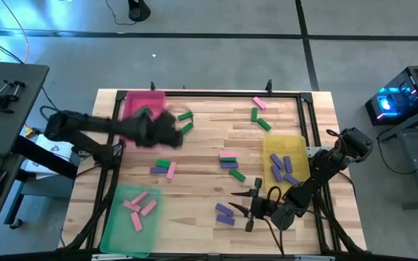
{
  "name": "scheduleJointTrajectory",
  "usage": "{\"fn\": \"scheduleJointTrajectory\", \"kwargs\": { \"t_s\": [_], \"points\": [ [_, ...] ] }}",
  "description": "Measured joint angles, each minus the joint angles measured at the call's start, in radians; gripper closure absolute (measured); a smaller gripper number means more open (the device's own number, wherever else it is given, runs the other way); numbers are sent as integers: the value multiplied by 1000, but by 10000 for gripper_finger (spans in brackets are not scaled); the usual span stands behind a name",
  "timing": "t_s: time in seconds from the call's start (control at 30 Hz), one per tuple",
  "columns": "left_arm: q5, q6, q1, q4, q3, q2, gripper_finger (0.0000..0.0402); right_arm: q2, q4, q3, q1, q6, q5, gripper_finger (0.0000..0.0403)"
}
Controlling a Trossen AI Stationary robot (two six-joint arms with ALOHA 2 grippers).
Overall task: Sort blocks
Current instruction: Put the green block into the pink bin
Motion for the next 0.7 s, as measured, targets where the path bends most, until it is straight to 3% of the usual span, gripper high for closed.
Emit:
{"fn": "scheduleJointTrajectory", "kwargs": {
  "t_s": [0.23, 0.37, 0.53, 0.7],
  "points": [
    [239, 312, 490, 69, -1, 31, 329, 0, -5, 0, -3, 8, -24, 267],
    [342, 427, 683, 131, -1, 91, 329, 0, -15, 0, -3, 40, -53, 267],
    [435, 501, 802, 172, -1, 211, 329, 0, -35, 0, -3, 60, -63, 267],
    [446, 526, 827, 206, -1, 333, 329, 0, -35, 0, -3, 60, -63, 267]
  ]
}}
